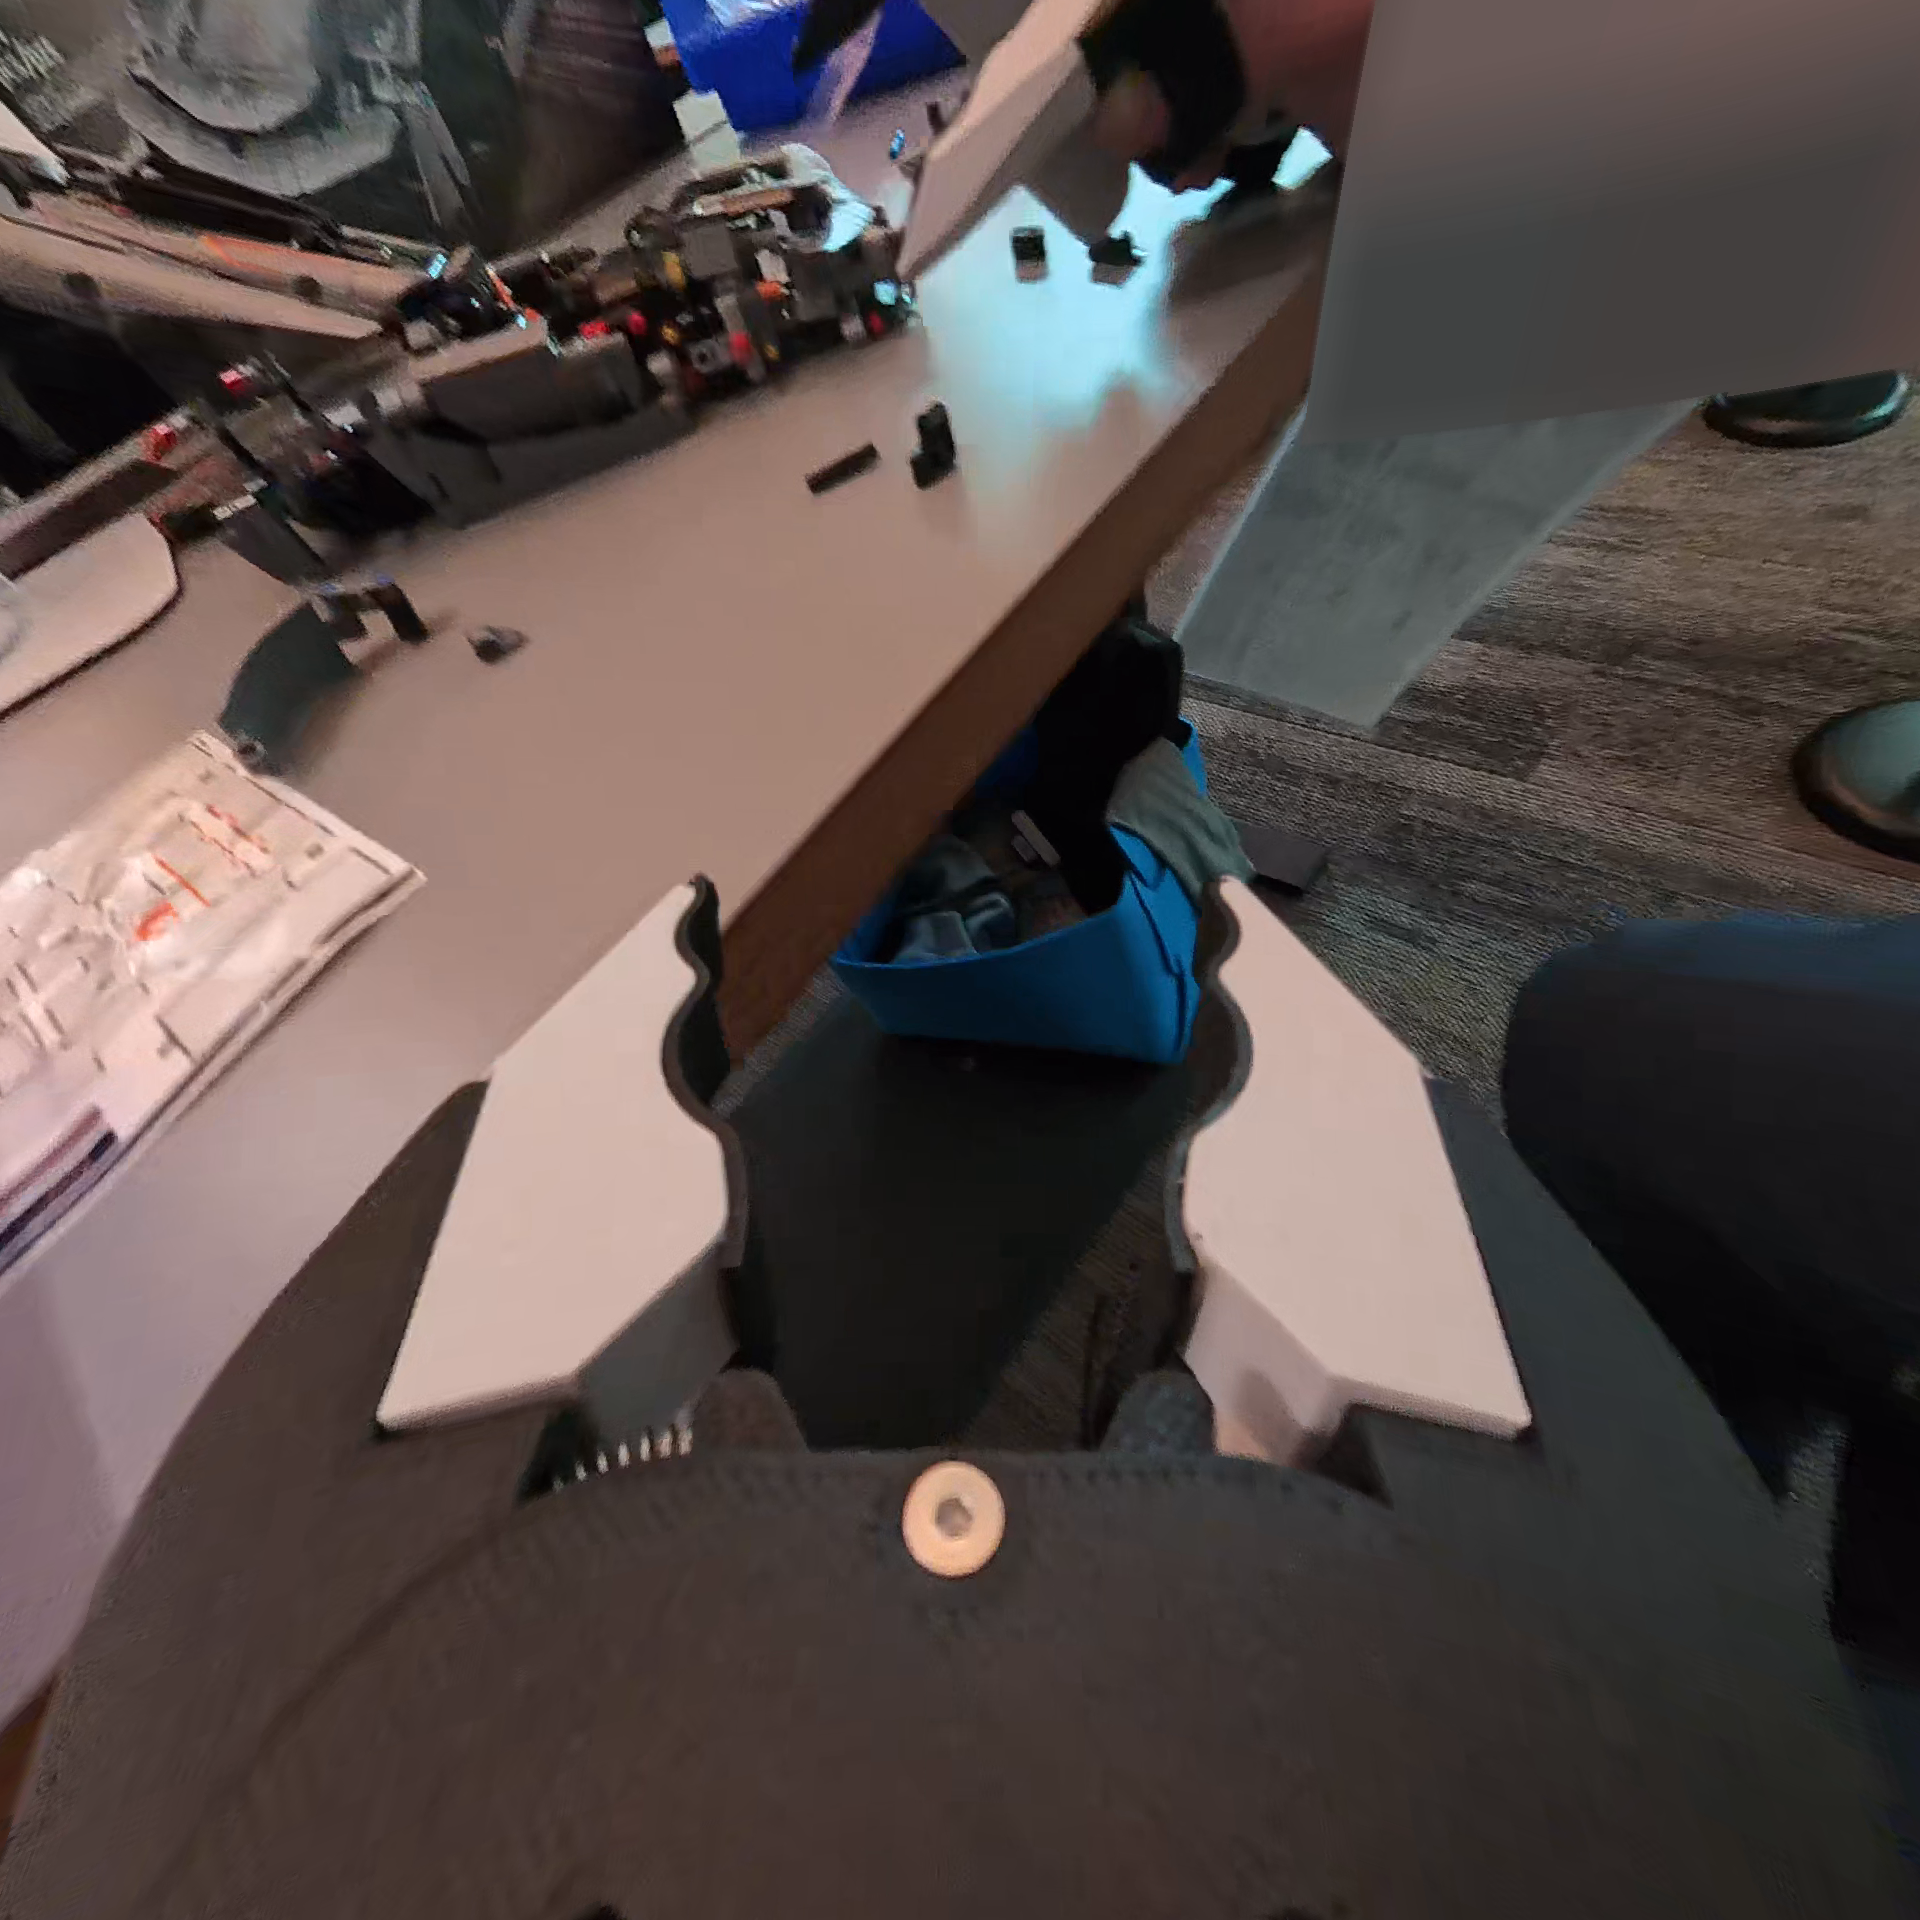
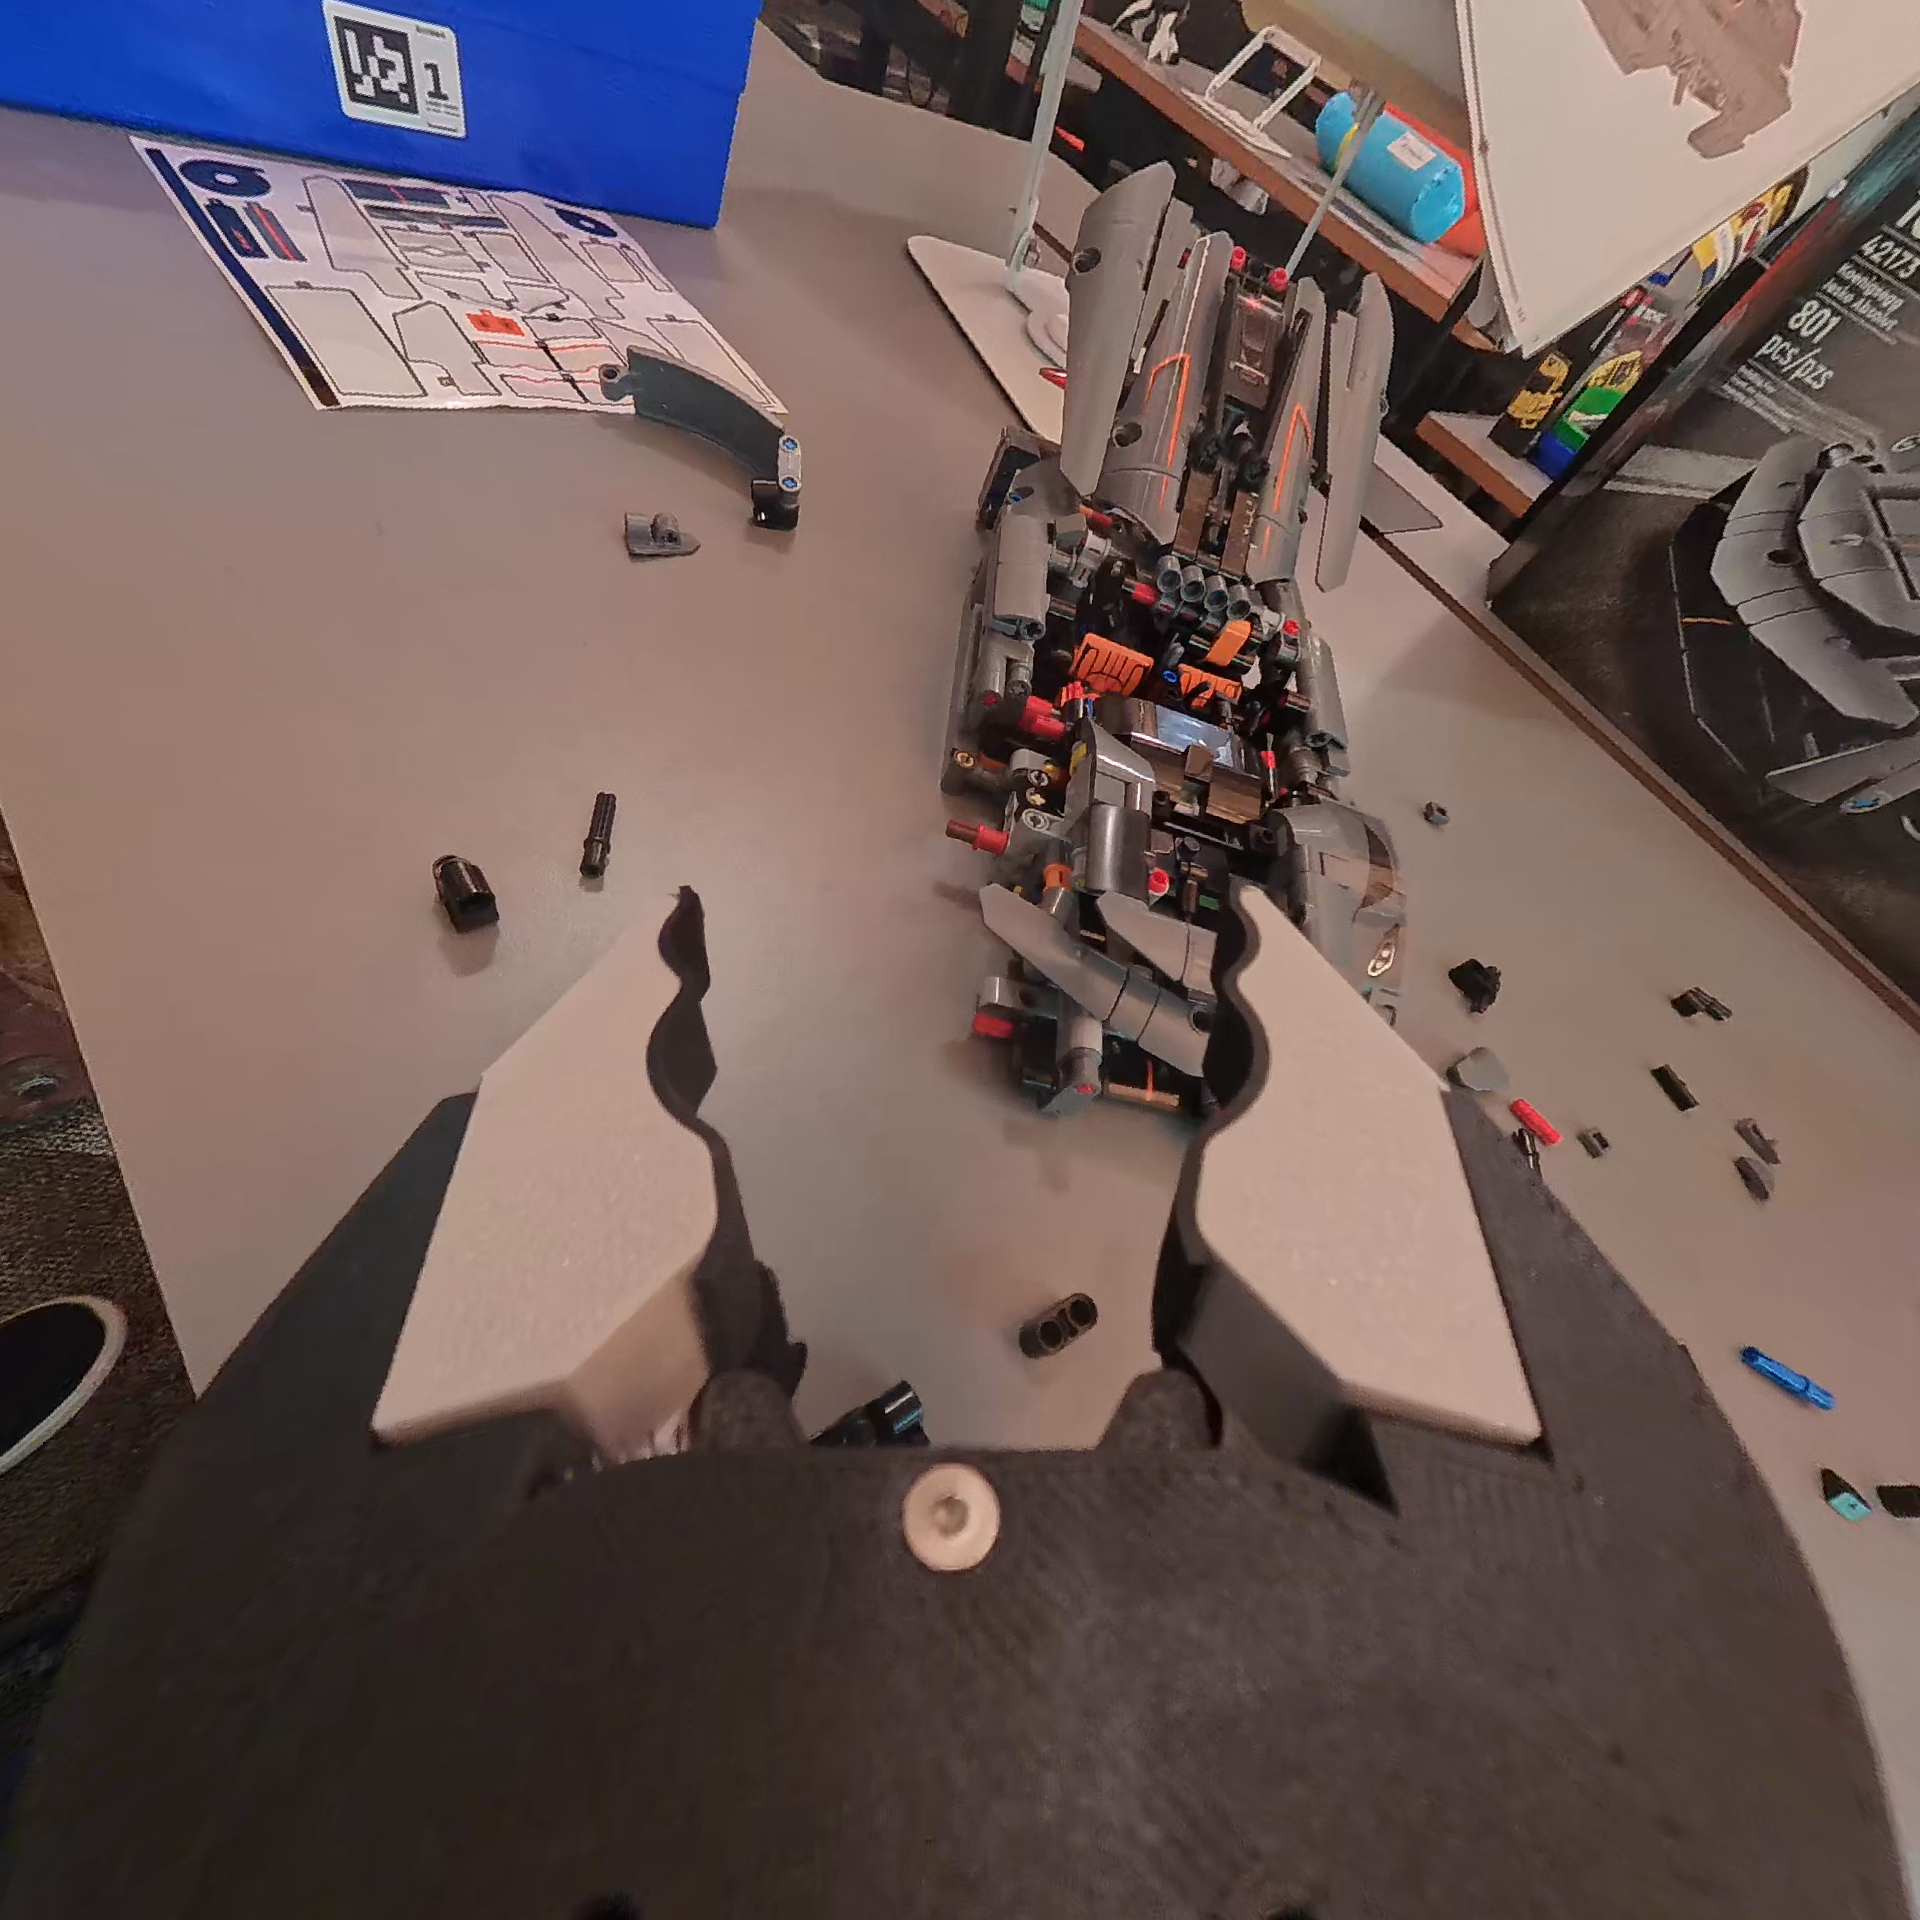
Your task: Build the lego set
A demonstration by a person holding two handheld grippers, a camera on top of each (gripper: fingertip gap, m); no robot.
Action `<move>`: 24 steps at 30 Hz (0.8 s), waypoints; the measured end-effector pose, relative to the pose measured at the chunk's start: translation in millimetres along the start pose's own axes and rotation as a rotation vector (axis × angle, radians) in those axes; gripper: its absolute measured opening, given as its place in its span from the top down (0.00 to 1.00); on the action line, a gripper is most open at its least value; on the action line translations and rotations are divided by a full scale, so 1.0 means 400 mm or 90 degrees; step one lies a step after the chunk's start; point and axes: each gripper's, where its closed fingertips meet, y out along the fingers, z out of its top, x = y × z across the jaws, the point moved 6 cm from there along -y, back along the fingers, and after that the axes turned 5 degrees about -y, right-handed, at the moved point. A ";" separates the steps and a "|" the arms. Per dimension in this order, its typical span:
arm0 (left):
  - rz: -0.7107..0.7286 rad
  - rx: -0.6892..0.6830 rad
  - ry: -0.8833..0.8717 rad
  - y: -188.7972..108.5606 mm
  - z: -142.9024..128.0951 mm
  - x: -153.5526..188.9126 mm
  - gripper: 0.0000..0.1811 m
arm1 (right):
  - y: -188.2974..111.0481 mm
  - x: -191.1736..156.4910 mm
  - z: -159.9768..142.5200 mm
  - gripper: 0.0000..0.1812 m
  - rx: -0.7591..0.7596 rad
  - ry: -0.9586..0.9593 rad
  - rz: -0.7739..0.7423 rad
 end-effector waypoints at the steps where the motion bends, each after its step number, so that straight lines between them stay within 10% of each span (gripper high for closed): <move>1: 0.002 0.009 0.007 0.021 0.006 -0.017 0.51 | 0.000 -0.001 0.000 0.46 0.000 -0.001 0.003; 6: -0.018 0.080 0.030 0.068 0.047 -0.067 0.66 | -0.005 0.002 0.003 0.46 0.014 0.009 0.007; 13: 0.061 0.031 0.015 0.046 0.023 -0.138 0.57 | -0.115 -0.045 0.062 0.65 0.197 -0.065 -0.025; 19: 0.121 0.001 0.019 -0.058 -0.028 -0.177 0.69 | -0.245 -0.312 0.048 0.75 0.266 -0.136 0.128; 24: 0.103 -0.003 0.026 -0.155 -0.103 -0.054 0.77 | -0.105 -0.570 -0.130 0.75 0.145 -0.084 0.395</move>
